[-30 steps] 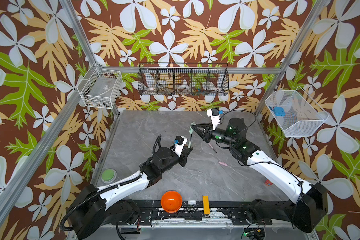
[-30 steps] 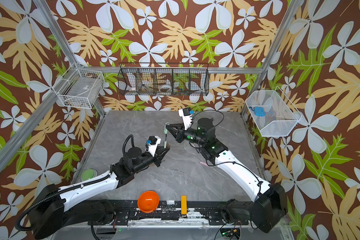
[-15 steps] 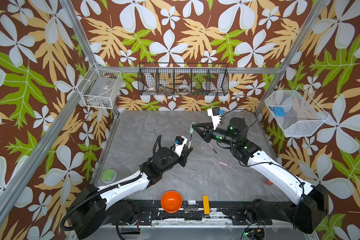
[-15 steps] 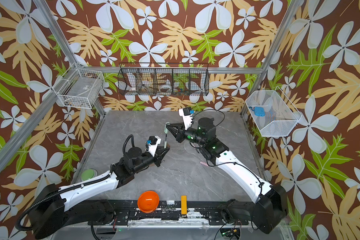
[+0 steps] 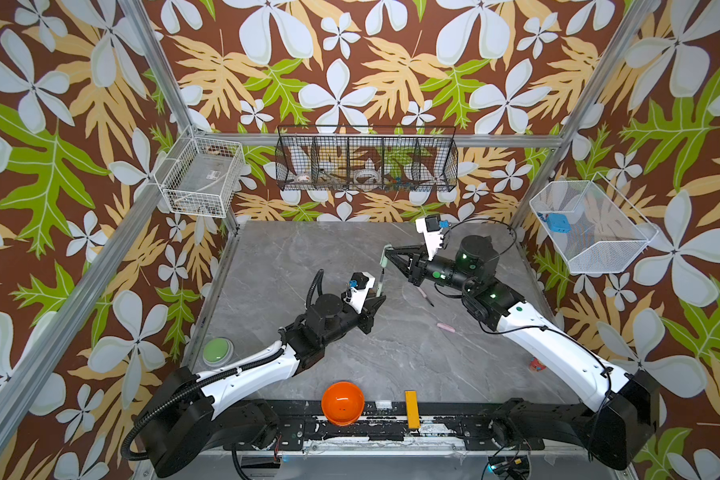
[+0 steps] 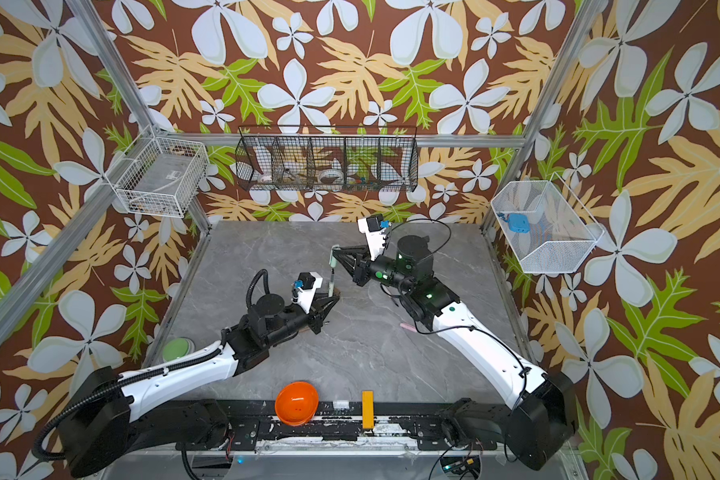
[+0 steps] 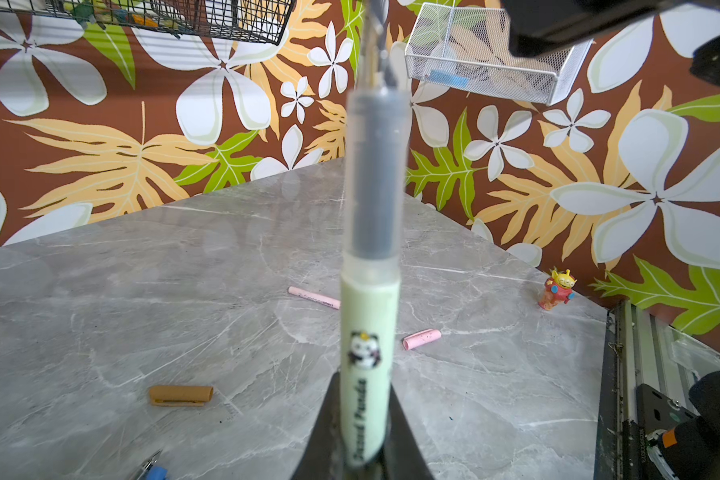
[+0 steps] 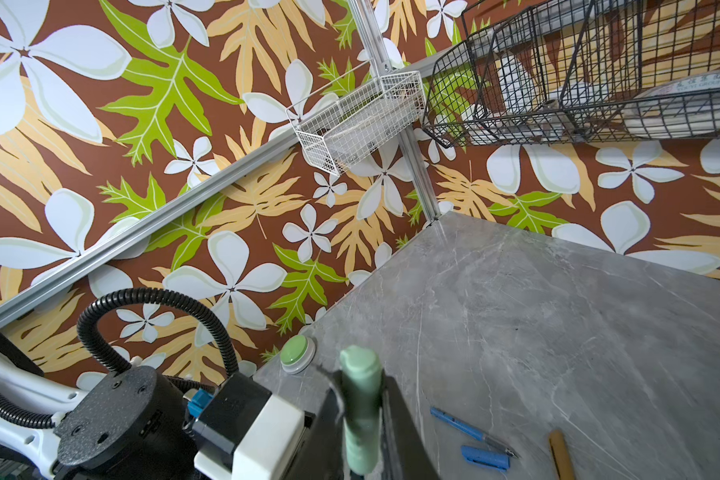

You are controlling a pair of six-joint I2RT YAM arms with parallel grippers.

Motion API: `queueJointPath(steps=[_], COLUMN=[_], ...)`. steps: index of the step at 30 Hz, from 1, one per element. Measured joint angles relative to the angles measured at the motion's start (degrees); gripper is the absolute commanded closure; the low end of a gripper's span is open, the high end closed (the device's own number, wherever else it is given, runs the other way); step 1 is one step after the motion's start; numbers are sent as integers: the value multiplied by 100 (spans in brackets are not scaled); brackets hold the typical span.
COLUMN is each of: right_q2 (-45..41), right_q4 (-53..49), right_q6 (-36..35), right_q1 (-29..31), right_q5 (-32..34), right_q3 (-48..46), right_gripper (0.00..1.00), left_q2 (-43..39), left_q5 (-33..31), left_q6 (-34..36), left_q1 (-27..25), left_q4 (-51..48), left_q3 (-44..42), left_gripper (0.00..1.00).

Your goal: Insert the pens into the pen caps

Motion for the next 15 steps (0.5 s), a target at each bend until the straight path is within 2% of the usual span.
queueJointPath(steps=[15], right_q2=[9], right_q4=[-138], right_q6=[-59], right_q1=[2], right_q5=[-22], right_q3=[-61], right_gripper=[83], left_q2=[50], left_q5=[0], left_q6=[-2], left_q1=[0], left_q4=[2], left_q3=[9], left_gripper=[100])
